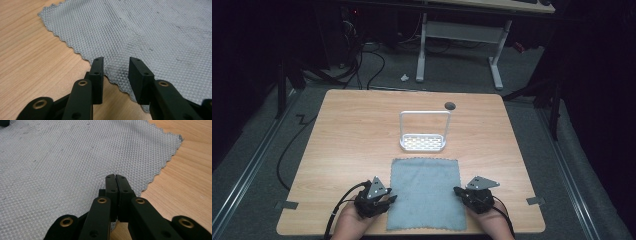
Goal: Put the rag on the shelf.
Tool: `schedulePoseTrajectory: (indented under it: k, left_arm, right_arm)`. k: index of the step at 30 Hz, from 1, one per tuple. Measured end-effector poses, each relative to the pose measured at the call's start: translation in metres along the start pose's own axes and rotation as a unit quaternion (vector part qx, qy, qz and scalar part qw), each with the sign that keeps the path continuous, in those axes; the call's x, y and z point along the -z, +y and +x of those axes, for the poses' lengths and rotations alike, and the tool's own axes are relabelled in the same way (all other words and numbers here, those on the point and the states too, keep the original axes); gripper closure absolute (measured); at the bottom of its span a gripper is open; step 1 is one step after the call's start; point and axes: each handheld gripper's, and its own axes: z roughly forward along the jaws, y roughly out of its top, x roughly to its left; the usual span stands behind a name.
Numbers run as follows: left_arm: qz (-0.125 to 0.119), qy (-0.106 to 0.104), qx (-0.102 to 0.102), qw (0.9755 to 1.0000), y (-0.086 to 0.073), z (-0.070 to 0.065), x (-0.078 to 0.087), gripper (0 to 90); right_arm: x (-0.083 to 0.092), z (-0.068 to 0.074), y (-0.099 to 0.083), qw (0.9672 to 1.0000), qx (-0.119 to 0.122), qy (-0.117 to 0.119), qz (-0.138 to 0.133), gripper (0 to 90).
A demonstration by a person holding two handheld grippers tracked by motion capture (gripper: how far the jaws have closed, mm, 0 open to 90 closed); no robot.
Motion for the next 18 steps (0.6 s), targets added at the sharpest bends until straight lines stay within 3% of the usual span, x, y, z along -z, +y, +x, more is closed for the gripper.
schedulePoseTrajectory:
  k: [13, 16, 18]
  left_arm:
    - [0.035, -0.026, -0.032, 0.9985, -0.005, -0.019, 0.015, 64.9]
    - [0.033, -0.026, -0.012, 0.999, -0.005, -0.013, 0.015, 64.0]
    - [0.007, -0.017, 0.015, 0.9997, -0.007, -0.002, 0.016, 63.1]
  right_arm:
    - [0.014, 0.012, -0.01, 0.9996, -0.009, 0.022, 0.014, 87.9]
    - [0.014, 0.012, -0.008, 0.9998, -0.004, 0.02, 0.007, 85.6]
    - [0.018, 0.009, -0.006, 0.9997, -0.013, 0.018, -0.012, 83.1]
